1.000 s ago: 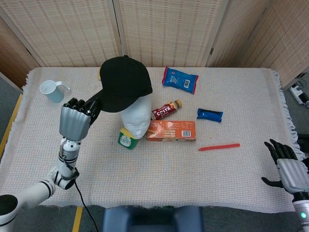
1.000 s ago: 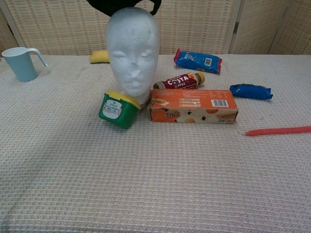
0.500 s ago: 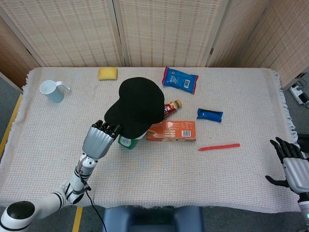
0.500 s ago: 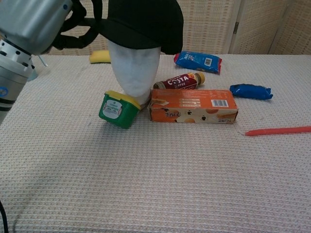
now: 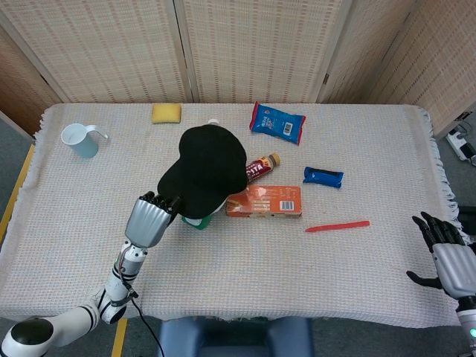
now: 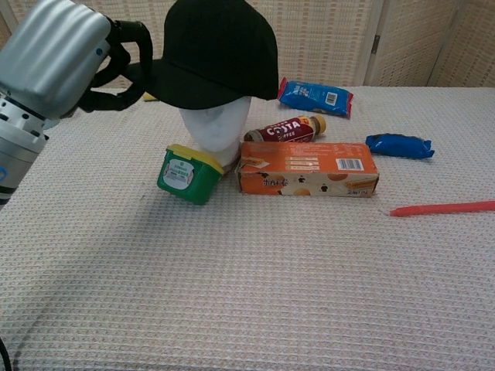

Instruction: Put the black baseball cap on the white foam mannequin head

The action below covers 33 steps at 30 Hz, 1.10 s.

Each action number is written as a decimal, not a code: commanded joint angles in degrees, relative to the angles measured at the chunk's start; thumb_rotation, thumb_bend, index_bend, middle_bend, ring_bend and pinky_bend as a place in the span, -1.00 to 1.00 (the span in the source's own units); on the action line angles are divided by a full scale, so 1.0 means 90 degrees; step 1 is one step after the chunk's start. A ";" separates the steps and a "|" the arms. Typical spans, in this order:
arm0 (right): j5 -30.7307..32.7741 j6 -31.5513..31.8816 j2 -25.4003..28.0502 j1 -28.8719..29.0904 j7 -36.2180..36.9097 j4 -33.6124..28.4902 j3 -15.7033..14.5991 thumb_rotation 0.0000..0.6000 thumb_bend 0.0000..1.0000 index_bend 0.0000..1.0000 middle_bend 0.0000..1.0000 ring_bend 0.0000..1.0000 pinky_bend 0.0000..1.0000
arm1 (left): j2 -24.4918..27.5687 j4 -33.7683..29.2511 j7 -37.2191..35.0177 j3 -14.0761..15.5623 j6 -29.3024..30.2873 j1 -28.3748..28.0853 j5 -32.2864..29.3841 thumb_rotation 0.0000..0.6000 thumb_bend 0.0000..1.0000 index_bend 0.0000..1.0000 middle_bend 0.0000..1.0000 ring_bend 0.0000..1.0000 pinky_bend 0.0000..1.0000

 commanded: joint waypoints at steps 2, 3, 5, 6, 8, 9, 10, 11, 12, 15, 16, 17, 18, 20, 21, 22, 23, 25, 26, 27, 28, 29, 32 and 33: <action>0.0008 -0.0022 -0.0031 0.0015 -0.0060 -0.0016 -0.0003 1.00 -0.82 -1.00 -1.00 -1.00 -1.00 | 0.0258 -0.0518 -0.0005 0.0107 0.0081 0.0218 0.0056 1.00 -0.25 -0.18 1.00 1.00 1.00; 0.0007 -0.0026 -0.0039 0.0017 -0.0075 -0.0018 -0.0006 1.00 -0.82 -1.00 -1.00 -1.00 -1.00 | 0.0322 -0.0651 0.0031 0.0115 0.0099 0.0253 0.0071 1.00 -0.30 -0.27 1.00 1.00 1.00; 0.0006 -0.0041 -0.0051 0.0023 -0.0100 -0.0022 -0.0013 1.00 -0.82 -1.00 -1.00 -1.00 -1.00 | 0.0486 -0.1015 0.0160 0.0158 0.0137 0.0358 0.0110 1.00 -0.40 -0.43 1.00 1.00 1.00; 0.0007 -0.0050 -0.0057 0.0026 -0.0112 -0.0024 -0.0017 1.00 -0.82 -1.00 -1.00 -1.00 -1.00 | 0.0568 -0.1196 0.0223 0.0190 0.0155 0.0411 0.0138 1.00 -0.46 -0.51 1.00 1.00 1.00; 0.0009 -0.0064 -0.0066 0.0033 -0.0133 -0.0026 -0.0021 1.00 -0.82 -1.00 -1.00 -1.00 -1.00 | 0.0772 -0.1608 0.0381 0.0284 0.0216 0.0548 0.0227 1.00 -0.56 -0.63 1.00 1.00 1.00; 0.0007 -0.0071 -0.0069 0.0035 -0.0139 -0.0028 -0.0025 1.00 -0.82 -1.00 -1.00 -1.00 -1.00 | 0.0865 -0.1792 0.0436 0.0324 0.0226 0.0615 0.0245 1.00 -0.61 -0.68 1.00 1.00 1.00; 0.0004 -0.0075 -0.0067 0.0037 -0.0139 -0.0029 -0.0027 1.00 -0.82 -1.00 -1.00 -1.00 -1.00 | 0.0967 -0.1985 0.0504 0.0369 0.0224 0.0698 0.0244 1.00 -0.67 -0.75 1.00 1.00 1.00; -0.0008 -0.0074 -0.0065 0.0036 -0.0134 -0.0031 -0.0032 1.00 -0.82 -1.00 -1.00 -1.00 -1.00 | 0.1132 -0.2259 0.0624 0.0439 0.0177 0.0830 0.0193 1.00 -0.74 -0.82 1.00 1.00 1.00; -0.0021 -0.0070 -0.0061 0.0034 -0.0130 -0.0035 -0.0037 1.00 -0.82 -1.00 -1.00 -1.00 -1.00 | 0.1281 -0.2500 0.0702 0.0498 0.0112 0.0944 0.0115 1.00 -0.79 -0.85 1.00 1.00 1.00; -0.0074 -0.0049 -0.0042 0.0023 -0.0087 -0.0043 -0.0052 1.00 -0.82 -1.00 -1.00 -1.00 -1.00 | 0.1859 -0.3237 0.0860 0.0658 -0.0113 0.1360 -0.0292 1.00 -0.92 -0.90 0.86 0.82 1.00; -0.0092 -0.0050 -0.0033 0.0020 -0.0068 -0.0045 -0.0062 1.00 -0.82 -1.00 -1.00 -1.00 -1.00 | 0.2120 -0.3483 0.0905 0.0737 -0.0243 0.1537 -0.0511 1.00 -0.93 -0.88 0.77 0.72 0.97; -0.0102 -0.0053 -0.0027 0.0018 -0.0057 -0.0044 -0.0068 1.00 -0.82 -1.00 -1.00 -1.00 -1.00 | 0.2338 -0.3688 0.0912 0.0816 -0.0396 0.1669 -0.0715 1.00 -0.93 -0.85 0.57 0.46 0.83; -0.0114 -0.0056 -0.0026 0.0018 -0.0053 -0.0044 -0.0075 1.00 -0.82 -1.00 -1.00 -1.00 -1.00 | 0.2575 -0.3929 0.0904 0.0903 -0.0583 0.1797 -0.0949 1.00 -0.94 -0.83 0.35 0.17 0.58; -0.0145 -0.0069 -0.0031 0.0020 -0.0055 -0.0051 -0.0094 1.00 -0.82 -1.00 -1.00 -1.00 -1.00 | 0.3207 -0.4588 0.0880 0.1115 -0.1093 0.2057 -0.1553 1.00 -0.94 -0.82 -0.11 -0.33 -0.04; -0.0163 -0.0071 -0.0038 0.0021 -0.0065 -0.0056 -0.0103 1.00 -0.82 -1.00 -1.00 -1.00 -1.00 | 0.3484 -0.4870 0.0825 0.1197 -0.1302 0.2145 -0.1795 1.00 -0.94 -0.82 -0.30 -0.50 -0.27; -0.0185 -0.0078 -0.0049 0.0023 -0.0089 -0.0060 -0.0115 1.00 -0.82 -1.00 -1.00 -1.00 -1.00 | 0.3805 -0.5152 0.0718 0.1277 -0.1479 0.2250 -0.2019 1.00 -0.94 -0.82 -0.49 -0.67 -0.47; -0.0197 -0.0082 -0.0061 0.0025 -0.0109 -0.0067 -0.0125 1.00 -0.82 -1.00 -1.00 -1.00 -1.00 | 0.3992 -0.5270 0.0598 0.1329 -0.1544 0.2329 -0.2099 1.00 -0.94 -0.82 -0.62 -0.80 -0.60; -0.0215 -0.0094 -0.0099 0.0031 -0.0166 -0.0075 -0.0139 1.00 -0.82 -1.00 -1.00 -1.00 -1.00 | 0.4240 -0.5315 0.0320 0.1415 -0.1546 0.2502 -0.2126 1.00 -0.93 -0.80 -0.74 -0.92 -0.71; -0.0210 -0.0111 -0.0129 0.0036 -0.0205 -0.0077 -0.0148 1.00 -0.82 -1.00 -1.00 -1.00 -1.00 | 0.4326 -0.5228 0.0129 0.1474 -0.1461 0.2626 -0.2024 1.00 -0.92 -0.77 -0.77 -0.95 -0.73; -0.0202 -0.0117 -0.0154 0.0039 -0.0234 -0.0078 -0.0149 1.00 -0.82 -1.00 -1.00 -1.00 -1.00 | 0.4372 -0.5141 -0.0048 0.1537 -0.1396 0.2724 -0.1916 1.00 -0.92 -0.74 -0.79 -0.97 -0.75; -0.0196 -0.0115 -0.0184 0.0043 -0.0259 -0.0074 -0.0145 1.00 -0.82 -1.00 -1.00 -1.00 -1.00 | 0.4419 -0.5101 -0.0254 0.1608 -0.1360 0.2833 -0.1852 1.00 -0.92 -0.72 -0.81 -0.99 -0.75; -0.0190 -0.0116 -0.0229 0.0047 -0.0293 -0.0061 -0.0142 1.00 -0.82 -1.00 -1.00 -1.00 -1.00 | 0.4503 -0.5100 -0.0546 0.1706 -0.1344 0.2971 -0.1788 1.00 -0.91 -0.70 -0.84 -0.99 -0.75; -0.0182 -0.0095 -0.0339 0.0053 -0.0416 -0.0025 -0.0134 1.00 -0.82 -1.00 -1.00 -1.00 -1.00 | 0.4669 -0.5069 -0.0898 0.1792 -0.1299 0.3233 -0.1787 1.00 -0.91 -0.70 -0.90 -1.00 -0.77; -0.0176 -0.0061 -0.0383 0.0049 -0.0489 -0.0003 -0.0124 1.00 -0.82 -1.00 -1.00 -1.00 -1.00 | 0.4751 -0.5106 -0.0871 0.1804 -0.1315 0.3242 -0.1730 1.00 -0.91 -0.70 -0.90 -1.00 -0.78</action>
